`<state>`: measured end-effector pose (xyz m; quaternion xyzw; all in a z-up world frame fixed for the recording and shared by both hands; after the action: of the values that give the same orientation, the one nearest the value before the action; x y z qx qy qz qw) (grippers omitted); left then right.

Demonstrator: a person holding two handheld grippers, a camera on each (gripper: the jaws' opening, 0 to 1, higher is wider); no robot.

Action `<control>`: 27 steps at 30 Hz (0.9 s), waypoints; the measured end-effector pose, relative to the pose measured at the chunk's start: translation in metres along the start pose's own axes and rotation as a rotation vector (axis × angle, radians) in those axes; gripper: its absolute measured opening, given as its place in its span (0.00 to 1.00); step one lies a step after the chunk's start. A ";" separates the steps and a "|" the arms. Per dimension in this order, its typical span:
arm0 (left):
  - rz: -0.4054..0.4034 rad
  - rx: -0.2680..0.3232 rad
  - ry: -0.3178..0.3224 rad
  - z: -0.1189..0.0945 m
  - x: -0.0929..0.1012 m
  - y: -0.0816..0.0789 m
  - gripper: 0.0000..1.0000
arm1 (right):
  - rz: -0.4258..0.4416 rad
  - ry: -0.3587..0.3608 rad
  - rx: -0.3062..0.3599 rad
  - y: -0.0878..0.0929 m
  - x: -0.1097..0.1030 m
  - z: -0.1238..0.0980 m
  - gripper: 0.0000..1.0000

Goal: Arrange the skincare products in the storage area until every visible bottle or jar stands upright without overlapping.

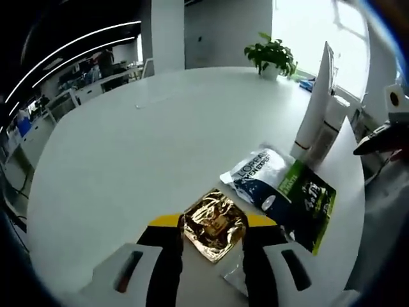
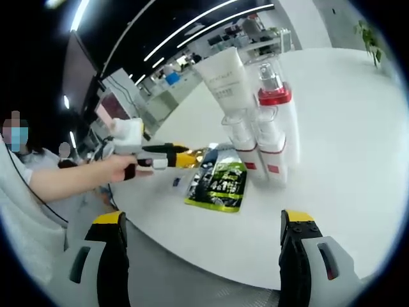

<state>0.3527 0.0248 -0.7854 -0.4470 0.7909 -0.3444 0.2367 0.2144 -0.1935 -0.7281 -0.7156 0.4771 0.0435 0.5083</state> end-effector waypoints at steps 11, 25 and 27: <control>-0.090 0.029 -0.001 -0.035 0.001 -0.004 0.44 | -0.032 0.008 0.025 -0.005 -0.003 -0.003 0.99; -0.171 0.064 -0.038 -0.097 0.002 0.015 0.66 | -0.084 0.013 0.085 -0.015 -0.007 -0.015 0.99; -0.198 0.074 -0.039 -0.106 0.004 0.018 0.70 | -0.092 0.014 0.091 -0.017 -0.007 -0.018 0.99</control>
<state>0.2683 0.0631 -0.7307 -0.5206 0.7248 -0.3864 0.2331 0.2152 -0.2022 -0.7044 -0.7132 0.4487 -0.0069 0.5385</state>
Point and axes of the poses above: the point that each gripper's makers call its tool centre point, and the gripper's own axes: z roughly forward along the fingers, x roughly to its right, y roughly out of its underside, the point moved 4 cm from there along -z, roughly backward along the fingers, and after that the axes turned 8 degrees about -y, right-handed, at the moved point
